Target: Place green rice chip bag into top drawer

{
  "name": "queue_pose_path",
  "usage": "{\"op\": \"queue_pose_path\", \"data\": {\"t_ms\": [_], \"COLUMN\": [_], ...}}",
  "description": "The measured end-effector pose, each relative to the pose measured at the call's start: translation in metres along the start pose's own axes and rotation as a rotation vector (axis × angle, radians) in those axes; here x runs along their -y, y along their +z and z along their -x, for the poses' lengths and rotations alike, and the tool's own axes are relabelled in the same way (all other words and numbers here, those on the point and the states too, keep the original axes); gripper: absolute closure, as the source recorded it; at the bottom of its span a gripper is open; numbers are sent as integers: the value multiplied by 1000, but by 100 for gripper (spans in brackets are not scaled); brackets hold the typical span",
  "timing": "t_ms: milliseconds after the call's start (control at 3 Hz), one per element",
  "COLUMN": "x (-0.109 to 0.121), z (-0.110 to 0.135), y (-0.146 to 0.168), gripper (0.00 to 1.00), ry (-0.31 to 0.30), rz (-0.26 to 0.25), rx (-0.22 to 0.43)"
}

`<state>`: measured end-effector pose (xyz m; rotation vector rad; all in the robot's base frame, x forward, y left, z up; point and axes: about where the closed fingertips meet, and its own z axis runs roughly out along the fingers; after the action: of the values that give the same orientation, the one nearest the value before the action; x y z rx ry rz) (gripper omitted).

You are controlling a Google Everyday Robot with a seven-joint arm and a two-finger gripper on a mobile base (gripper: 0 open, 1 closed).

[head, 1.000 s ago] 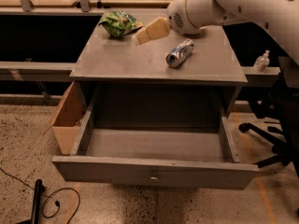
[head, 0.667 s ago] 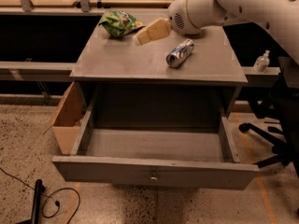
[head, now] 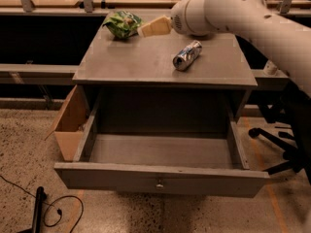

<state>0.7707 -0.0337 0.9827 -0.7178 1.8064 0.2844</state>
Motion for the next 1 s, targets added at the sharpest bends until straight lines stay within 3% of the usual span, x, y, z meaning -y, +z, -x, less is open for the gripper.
{"op": "queue_pose_path", "data": {"t_ms": [333,667,1000], "x": [49,58,59], "z": [6,-14,-16], "y": [71,139,187], "gripper": [0,0,0], "ry": [48,96,116], "rz": [-90,-72,-60], "rx": [57,28,17]}}
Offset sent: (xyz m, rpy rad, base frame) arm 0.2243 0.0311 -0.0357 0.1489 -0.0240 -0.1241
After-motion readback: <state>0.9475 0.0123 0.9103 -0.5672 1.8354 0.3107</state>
